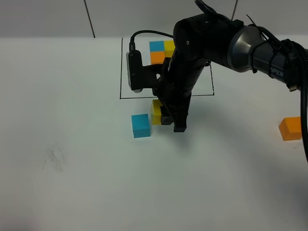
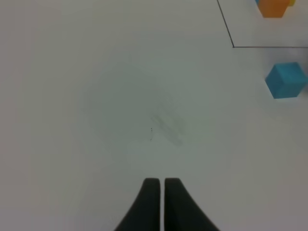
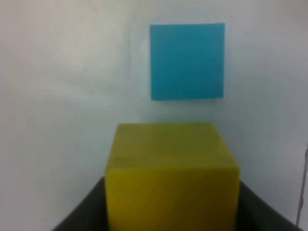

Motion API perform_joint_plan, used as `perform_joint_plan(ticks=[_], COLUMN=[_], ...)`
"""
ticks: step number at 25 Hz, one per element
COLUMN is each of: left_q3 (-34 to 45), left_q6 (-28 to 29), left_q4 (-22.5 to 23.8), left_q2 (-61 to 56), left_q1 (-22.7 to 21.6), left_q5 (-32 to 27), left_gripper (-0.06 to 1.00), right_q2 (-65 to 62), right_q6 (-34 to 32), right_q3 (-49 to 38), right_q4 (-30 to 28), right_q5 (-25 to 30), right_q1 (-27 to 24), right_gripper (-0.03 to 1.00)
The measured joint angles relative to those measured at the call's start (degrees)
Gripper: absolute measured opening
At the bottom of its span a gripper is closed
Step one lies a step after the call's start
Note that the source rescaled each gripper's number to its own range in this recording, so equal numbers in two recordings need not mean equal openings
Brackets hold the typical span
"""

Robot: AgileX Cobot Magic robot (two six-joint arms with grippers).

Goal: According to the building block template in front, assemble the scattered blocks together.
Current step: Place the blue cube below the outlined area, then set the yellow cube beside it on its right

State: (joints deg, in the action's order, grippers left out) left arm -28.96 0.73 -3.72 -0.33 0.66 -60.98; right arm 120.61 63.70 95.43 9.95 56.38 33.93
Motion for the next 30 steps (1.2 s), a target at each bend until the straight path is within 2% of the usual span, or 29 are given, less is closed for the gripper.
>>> perform_joint_plan(ticks=[30], left_q3=[0.0], left_q6=[0.1], left_q4=[0.0], left_q2=[0.0], left_q1=[0.0], left_q5=[0.0], left_gripper=[0.0], right_q2=[4.1], right_q6=[-0.7], right_q3=[1.1], right_q4=[-1.4], right_q5=[-3.2], right_q1=[0.0], right_gripper=[0.53])
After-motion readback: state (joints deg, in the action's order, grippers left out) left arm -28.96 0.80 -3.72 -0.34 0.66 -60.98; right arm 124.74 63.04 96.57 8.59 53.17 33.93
